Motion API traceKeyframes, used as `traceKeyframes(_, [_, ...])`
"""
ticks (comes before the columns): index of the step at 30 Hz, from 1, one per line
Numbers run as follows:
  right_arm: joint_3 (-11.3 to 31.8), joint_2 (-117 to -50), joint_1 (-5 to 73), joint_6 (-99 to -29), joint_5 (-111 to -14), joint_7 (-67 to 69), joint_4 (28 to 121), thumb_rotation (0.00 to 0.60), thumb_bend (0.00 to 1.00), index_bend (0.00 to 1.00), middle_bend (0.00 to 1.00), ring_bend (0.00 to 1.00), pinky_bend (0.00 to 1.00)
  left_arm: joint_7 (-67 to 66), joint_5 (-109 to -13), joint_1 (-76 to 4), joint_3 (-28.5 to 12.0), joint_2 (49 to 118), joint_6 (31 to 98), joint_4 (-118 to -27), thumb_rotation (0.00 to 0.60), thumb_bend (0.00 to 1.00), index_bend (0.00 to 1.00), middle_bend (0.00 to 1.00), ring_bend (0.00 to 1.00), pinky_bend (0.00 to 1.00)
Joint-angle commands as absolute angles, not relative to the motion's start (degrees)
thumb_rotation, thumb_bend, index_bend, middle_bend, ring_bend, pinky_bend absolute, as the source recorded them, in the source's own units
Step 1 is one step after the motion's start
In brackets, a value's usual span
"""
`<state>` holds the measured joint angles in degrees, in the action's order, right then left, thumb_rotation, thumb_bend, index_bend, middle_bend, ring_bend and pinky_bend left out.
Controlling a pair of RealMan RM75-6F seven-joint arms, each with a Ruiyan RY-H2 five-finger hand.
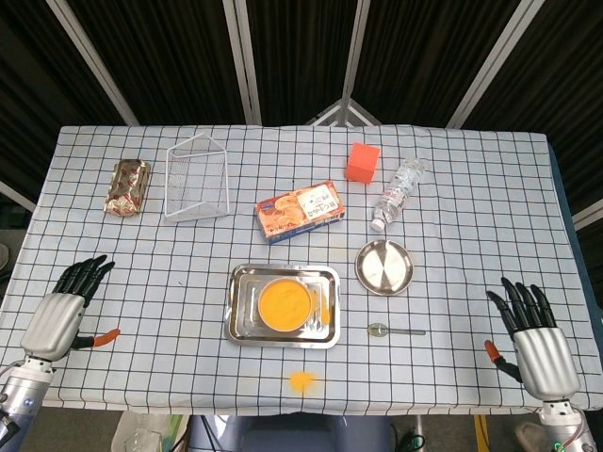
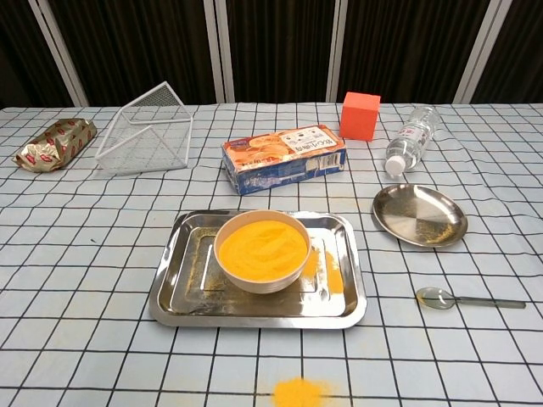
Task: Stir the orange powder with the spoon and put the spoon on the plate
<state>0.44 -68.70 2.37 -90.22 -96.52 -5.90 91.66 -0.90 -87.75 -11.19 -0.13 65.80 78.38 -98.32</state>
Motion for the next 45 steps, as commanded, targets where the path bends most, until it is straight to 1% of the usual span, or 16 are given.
traceKeyframes(1, [0.0,-69.4,3.6,-87.7,-96.5,-6.6,94.0,0.6,0.35,0.35,0.0,0.0,0.0,-1.1,-87.8,-11.2,-0.1,65.8,78.4,-98.3,0.6,0.0,0.0,0.0,0.0,0.02])
traceKeyframes(5, [0.3,-71.1,5.7,-84.2,-96.8,-10.1,95.2,0.6,0.34,0.45,0.05,0.0,0.0,-1.5,-87.8,-11.3,-0.1,66.0,78.3,-98.4,0.6,0.0,0.0,0.0,0.0,0.02])
traceKeyframes(12, [1.7,-76.1,9.5,-77.4,-94.1,-15.8,96.4,0.6,0.35,0.52,0.09,0.0,0.0,-1.1,-87.4,-11.4,-0.2,65.9,77.9,-98.4,0.6,0.0,0.0,0.0,0.0,0.02])
traceKeyframes(19, [2.9,-82.5,12.0,-71.6,-88.8,-22.6,96.8,0.6,0.35,0.52,0.09,0.0,0.0,-0.7,-87.7,-11.5,-0.1,65.8,77.7,-98.3,0.6,0.0,0.0,0.0,0.0,0.02])
traceKeyframes(27, [4.7,-88.2,13.6,-69.0,-82.6,-29.0,94.5,0.6,0.35,0.52,0.09,0.0,0.0,-0.1,-87.6,-11.6,-0.1,65.7,77.6,-98.3,0.6,0.0,0.0,0.0,0.0,0.02])
traceKeyframes(42, [5.1,-89.8,14.1,-68.4,-76.8,-32.2,91.6,0.6,0.35,0.52,0.09,0.0,0.0,-0.2,-87.6,-11.7,-0.1,65.7,77.4,-98.3,0.6,0.0,0.0,0.0,0.0,0.02])
traceKeyframes(45, [4.9,-90.0,14.0,-68.5,-76.1,-31.9,90.8,0.6,0.35,0.49,0.09,0.0,0.0,-0.4,-87.5,-11.7,-0.1,65.7,77.3,-98.3,0.6,0.0,0.0,0.0,0.0,0.02])
